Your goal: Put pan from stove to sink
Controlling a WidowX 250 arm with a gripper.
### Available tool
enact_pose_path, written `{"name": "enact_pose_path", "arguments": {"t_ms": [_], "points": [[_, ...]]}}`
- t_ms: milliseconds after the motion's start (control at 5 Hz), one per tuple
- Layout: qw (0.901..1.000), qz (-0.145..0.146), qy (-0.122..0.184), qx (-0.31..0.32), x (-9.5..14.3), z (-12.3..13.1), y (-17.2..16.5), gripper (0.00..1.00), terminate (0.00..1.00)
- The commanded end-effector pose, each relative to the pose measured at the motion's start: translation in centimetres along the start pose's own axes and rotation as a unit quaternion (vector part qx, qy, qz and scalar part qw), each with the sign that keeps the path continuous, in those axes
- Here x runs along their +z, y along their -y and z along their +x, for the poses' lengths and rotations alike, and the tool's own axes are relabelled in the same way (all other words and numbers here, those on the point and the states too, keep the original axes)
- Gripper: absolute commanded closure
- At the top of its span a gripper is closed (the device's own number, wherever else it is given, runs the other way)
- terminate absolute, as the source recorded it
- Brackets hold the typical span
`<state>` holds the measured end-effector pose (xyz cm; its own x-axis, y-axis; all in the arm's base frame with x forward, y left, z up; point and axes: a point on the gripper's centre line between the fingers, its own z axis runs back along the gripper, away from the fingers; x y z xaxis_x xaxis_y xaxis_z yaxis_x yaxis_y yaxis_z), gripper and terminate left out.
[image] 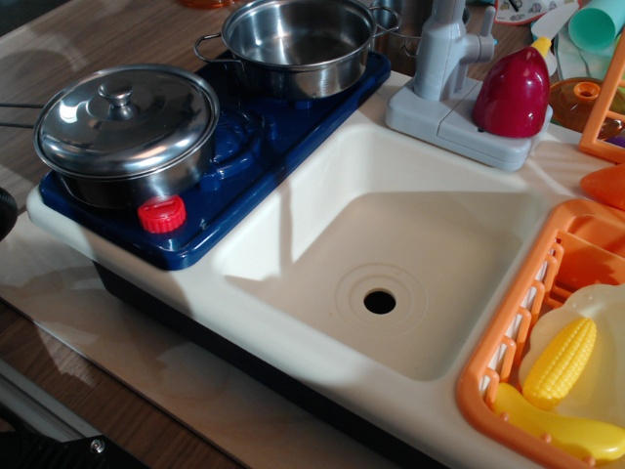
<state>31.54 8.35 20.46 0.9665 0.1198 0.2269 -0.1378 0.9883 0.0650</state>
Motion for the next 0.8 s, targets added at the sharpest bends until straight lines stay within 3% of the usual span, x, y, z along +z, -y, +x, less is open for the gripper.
{"name": "enact_pose_path", "arguments": {"t_ms": [0,200,400,600], "points": [[1.0,0.0,0.0,0.0,0.0,0.0,0.0,0.0,0.0],[0.9945,-0.014,0.032,-0.099,0.1,-0.1,0.3,0.0,0.0],[0.9815,-0.029,0.057,-0.18,0.0,-0.7,0.8,0.0,0.0],[0.9578,-0.037,0.064,-0.278,-0.2,-1.3,1.0,0.0,0.0]]}}
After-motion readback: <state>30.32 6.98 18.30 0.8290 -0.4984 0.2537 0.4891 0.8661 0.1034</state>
